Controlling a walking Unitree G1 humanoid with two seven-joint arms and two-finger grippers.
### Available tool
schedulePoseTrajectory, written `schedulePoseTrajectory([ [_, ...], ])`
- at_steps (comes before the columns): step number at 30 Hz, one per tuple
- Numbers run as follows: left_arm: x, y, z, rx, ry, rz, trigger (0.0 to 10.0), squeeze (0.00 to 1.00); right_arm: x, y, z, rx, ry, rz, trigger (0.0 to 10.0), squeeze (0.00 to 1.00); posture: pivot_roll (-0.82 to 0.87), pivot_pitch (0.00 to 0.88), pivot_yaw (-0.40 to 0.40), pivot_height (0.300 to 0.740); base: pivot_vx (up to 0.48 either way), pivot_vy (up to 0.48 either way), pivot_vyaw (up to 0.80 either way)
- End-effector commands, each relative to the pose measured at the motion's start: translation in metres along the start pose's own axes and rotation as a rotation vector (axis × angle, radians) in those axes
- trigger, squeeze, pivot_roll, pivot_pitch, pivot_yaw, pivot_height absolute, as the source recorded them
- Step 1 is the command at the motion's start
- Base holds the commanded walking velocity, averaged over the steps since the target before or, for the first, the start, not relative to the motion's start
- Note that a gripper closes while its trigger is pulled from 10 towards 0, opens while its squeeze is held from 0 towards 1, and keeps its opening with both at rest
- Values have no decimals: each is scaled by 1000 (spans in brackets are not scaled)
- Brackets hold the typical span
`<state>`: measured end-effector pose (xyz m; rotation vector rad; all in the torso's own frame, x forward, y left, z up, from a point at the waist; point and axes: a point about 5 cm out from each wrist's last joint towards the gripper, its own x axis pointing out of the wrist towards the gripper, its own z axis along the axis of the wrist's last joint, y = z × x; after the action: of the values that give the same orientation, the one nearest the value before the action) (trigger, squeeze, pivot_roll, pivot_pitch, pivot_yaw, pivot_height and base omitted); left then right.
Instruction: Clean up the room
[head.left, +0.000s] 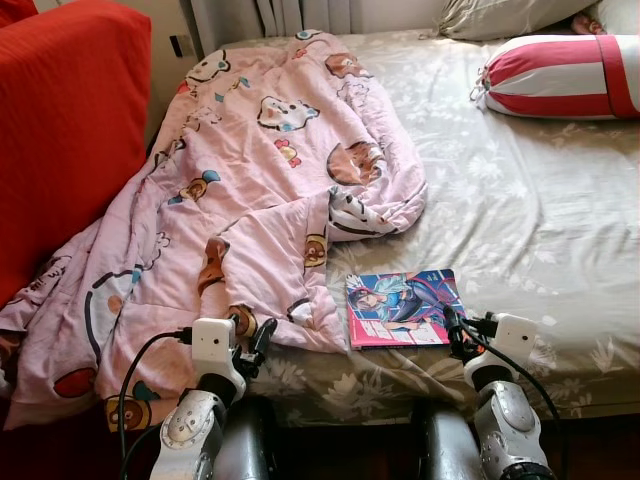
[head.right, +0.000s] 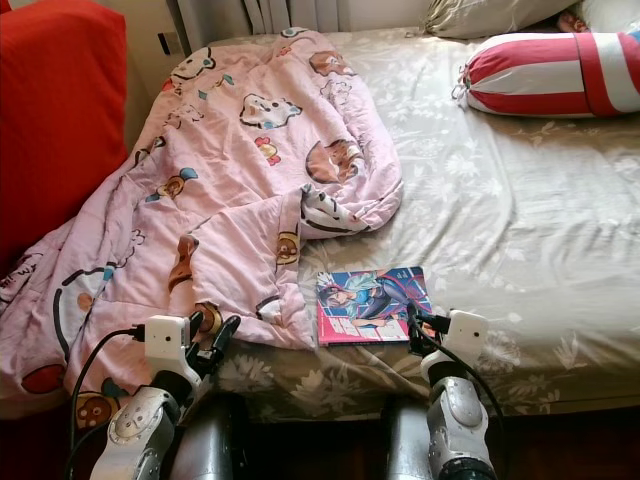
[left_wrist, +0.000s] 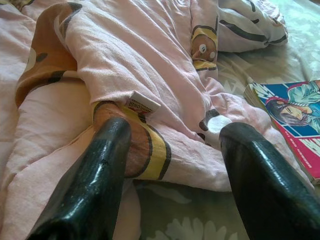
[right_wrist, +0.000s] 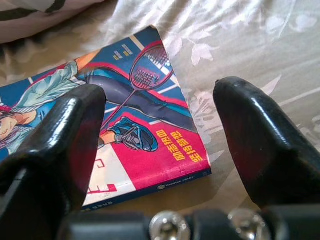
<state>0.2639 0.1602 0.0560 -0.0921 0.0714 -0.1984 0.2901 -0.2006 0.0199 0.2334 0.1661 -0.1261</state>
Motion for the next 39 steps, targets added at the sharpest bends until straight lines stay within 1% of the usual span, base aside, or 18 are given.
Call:
schedulePoseTrajectory([
  [1, -4, 5, 1, 14, 7, 5, 10000, 0, 1, -1, -1, 31, 17, -26, 10000, 0, 113, 126, 90, 552, 0, 0, 0],
  [4, -4, 10, 4, 27, 12, 4, 10000, 0, 7, -4, 6, 65, 2, -63, 10000, 0, 124, 128, 102, 552, 0, 0, 0],
  [8, -3, 10, 6, 31, 12, 3, 10000, 0, 11, -6, 11, 84, -6, -80, 10000, 0, 137, 128, 113, 552, 0, 0, 0],
  [12, -3, 10, 7, 33, 11, -1, 10000, 0, 12, -6, 11, 95, -6, -83, 10000, 0, 140, 128, 127, 552, 0, 0, 0],
  [16, -4, 12, 9, 43, 16, -8, 10000, 0, 11, -6, 7, 137, 22, -71, 10000, 0, 159, 131, 131, 552, 0, 0, 0],
  [20, -5, 16, 11, 50, 15, -1, 10000, 0, 10, -6, 4, 142, 39, -62, 10000, 0, 171, 135, 137, 552, 0, 0, 0],
  [24, -7, 17, 10, 54, 22, -3, 10000, 0, 10, -11, 4, 145, 42, -84, 10000, 0, 168, 140, 146, 552, 0, 0, 0],
  [26, -8, 17, 11, 56, 28, -5, 10000, 0, 8, -16, 4, 155, 37, -109, 10000, 0, 168, 142, 149, 552, 0, 0, 0],
  [32, -8, 16, 12, 61, 28, -11, 10000, 0, 1, -25, -4, 164, 57, -135, 10000, 0, 171, 148, 154, 552, 0, 0, 0],
  [34, -8, 16, 12, 63, 28, -13, 10000, 0, 0, -25, -7, 168, 67, -139, 10000, 0, 171, 147, 154, 552, 0, 0, 0],
  [37, -8, 16, 12, 65, 30, -15, 10000, 0, -3, -25, -12, 204, 90, -137, 10000, 0, 172, 147, 155, 552, 0, 0, 0],
  [39, -9, 15, 12, 65, 30, -16, 10000, 0, -3, -25, -14, 206, 97, -132, 10000, 0, 173, 147, 155, 552, 0, 0, 0],
])
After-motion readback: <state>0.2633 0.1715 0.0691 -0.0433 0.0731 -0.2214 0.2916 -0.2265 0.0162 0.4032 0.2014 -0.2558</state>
